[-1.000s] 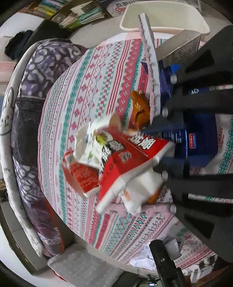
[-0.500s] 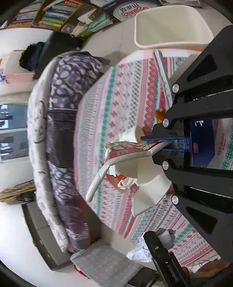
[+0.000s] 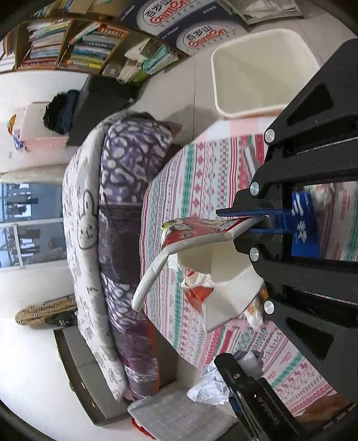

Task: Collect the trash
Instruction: 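Carry the foil and blue box to the white bin and release both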

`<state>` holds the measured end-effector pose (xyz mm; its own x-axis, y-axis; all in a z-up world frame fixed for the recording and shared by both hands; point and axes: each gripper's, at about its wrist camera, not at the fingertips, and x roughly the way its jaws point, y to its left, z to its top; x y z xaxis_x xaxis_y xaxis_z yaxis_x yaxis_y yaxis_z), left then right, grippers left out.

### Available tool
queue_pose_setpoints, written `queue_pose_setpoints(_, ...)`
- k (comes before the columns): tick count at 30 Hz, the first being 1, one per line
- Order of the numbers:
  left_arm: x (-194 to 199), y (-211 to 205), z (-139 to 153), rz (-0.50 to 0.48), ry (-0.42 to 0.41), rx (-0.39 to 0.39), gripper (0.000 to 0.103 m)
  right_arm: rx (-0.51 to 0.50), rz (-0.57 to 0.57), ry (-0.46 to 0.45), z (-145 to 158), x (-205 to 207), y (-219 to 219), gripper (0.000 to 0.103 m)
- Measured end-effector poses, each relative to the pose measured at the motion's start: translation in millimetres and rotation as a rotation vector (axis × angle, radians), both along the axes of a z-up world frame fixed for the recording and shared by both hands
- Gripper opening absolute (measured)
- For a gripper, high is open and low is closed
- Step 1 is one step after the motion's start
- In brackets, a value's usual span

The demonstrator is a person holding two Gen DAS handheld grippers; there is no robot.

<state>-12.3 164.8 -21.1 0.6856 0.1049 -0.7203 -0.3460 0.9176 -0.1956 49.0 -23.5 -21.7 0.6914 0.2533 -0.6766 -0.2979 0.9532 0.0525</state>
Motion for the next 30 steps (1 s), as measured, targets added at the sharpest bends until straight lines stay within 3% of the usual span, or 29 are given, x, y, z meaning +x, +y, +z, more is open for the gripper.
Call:
queue_pose_setpoints(19,32,-97,-6,-0.206,-0.001,-0.006,0.062,0.007,-0.371,0.113,-4,25,-141,0.008)
queue_pose_setpoints(20,32,-101,-7,-0.216,-0.002,-0.007,0.062,0.008,-0.403,0.13,-6,27,-151,0.011)
queue_pose_setpoints(21,33,-107,-7,-0.231,-0.003,-0.009,0.062,0.013,-0.437,0.14,-7,28,-161,0.027)
queue_pose_setpoints(23,34,-118,-6,-0.257,-0.005,-0.012,0.062,0.031,-0.482,0.144,-6,26,-176,0.045)
queue_pose_setpoints(30,44,-167,-7,-0.357,0.003,-0.014,0.062,0.064,-0.572,0.113,5,18,-219,0.06)
